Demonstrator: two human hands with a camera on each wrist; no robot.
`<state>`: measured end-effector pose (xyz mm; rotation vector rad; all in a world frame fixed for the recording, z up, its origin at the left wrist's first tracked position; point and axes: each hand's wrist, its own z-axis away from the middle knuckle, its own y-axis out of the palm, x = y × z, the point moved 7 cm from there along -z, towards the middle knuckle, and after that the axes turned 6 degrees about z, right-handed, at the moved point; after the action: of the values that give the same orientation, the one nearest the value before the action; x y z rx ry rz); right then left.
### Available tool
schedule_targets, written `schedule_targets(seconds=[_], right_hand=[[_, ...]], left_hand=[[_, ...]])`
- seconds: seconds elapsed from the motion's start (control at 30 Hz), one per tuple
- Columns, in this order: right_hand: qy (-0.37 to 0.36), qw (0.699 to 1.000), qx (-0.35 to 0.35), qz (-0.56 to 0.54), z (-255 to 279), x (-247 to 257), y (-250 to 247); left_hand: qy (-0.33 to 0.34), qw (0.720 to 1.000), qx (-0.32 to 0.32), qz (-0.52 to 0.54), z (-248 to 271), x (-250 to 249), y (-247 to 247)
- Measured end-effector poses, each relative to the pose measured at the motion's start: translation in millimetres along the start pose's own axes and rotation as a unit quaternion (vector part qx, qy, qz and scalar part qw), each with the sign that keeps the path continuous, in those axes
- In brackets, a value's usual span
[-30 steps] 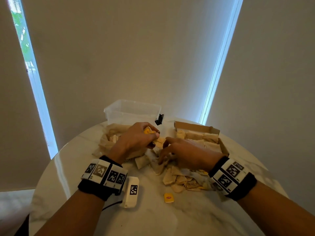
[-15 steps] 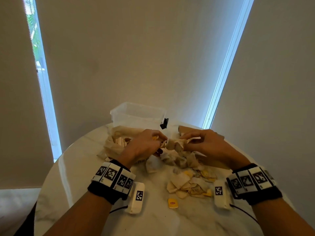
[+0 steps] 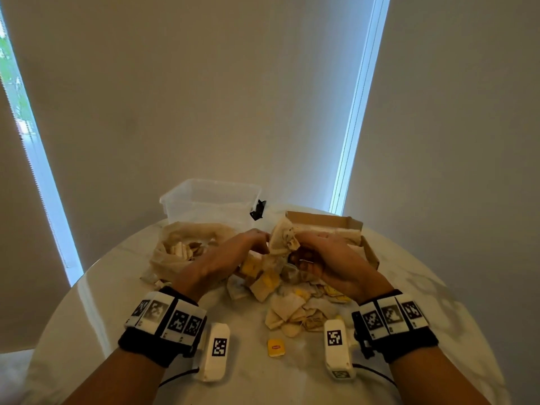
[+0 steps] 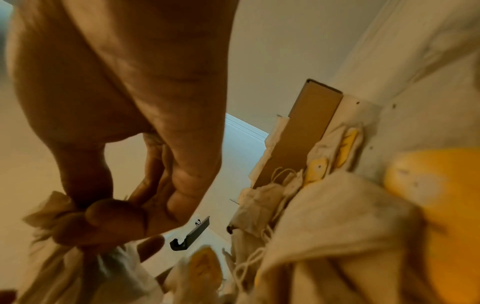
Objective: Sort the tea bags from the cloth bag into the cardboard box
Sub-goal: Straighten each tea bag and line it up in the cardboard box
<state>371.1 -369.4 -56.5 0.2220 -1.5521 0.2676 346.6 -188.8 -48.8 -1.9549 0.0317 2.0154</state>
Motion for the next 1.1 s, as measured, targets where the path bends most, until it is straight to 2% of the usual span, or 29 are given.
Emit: schedule_targets(seconds=[0.1, 0.23, 0.3, 0.37, 0.47, 0.57, 0.63, 0.77, 0.9, 1.03, 1.1], right_hand=[[0.035, 0.999, 0.022, -0.007, 3.1, -6.0, 6.8], [0.052, 0.998, 0.020, -0.040, 1.8, -8.1, 11.8], [0.041, 0.999, 0.018, 0.003, 0.2, -7.7, 11.7], [0.010, 0.996, 0.017, 0.091, 0.6, -5.2, 10.2], [-0.026, 0.991, -0.026, 0.126, 0.9, -1.4, -2.1], [-0.044, 0.991, -0.083, 0.091, 1.9, 3.7, -17.5], [-0.049, 0.991, -0.097, 0.074, 2.9, 5.2, -20.4], [-0.031, 0.995, -0.075, 0.064, -0.3, 3.1, -15.7], [-0.024, 0.989, -0.066, 0.131, 0.7, 4.2, -13.2], [-0.008, 0.992, -0.053, 0.112, -0.8, 2.5, -13.6], [-0.003, 0.996, -0.029, 0.081, -1.3, 2.9, -12.7]], left_hand=[[0.009, 1.000, 0.015, 0.019, -6.1, 2.3, 1.9], [0.041, 0.997, -0.052, -0.023, -14.4, 7.3, -9.0], [0.058, 0.996, -0.069, -0.017, -13.5, 7.1, -11.8], [0.070, 0.995, -0.066, -0.007, -12.8, 6.8, -12.1], [0.074, 0.996, -0.045, 0.007, -10.6, 6.5, -11.4], [0.083, 0.995, -0.039, 0.026, -9.1, 5.5, -11.5], [0.086, 0.994, -0.056, 0.034, -11.5, 5.7, -12.6], [0.087, 0.993, -0.073, 0.024, -13.9, 6.1, -10.9], [0.087, 0.992, -0.095, 0.010, -12.6, 2.1, -7.4], [0.044, 0.995, -0.063, 0.065, -15.8, 5.0, 4.8], [0.061, 0.996, -0.061, 0.033, -15.0, 4.9, 4.3]])
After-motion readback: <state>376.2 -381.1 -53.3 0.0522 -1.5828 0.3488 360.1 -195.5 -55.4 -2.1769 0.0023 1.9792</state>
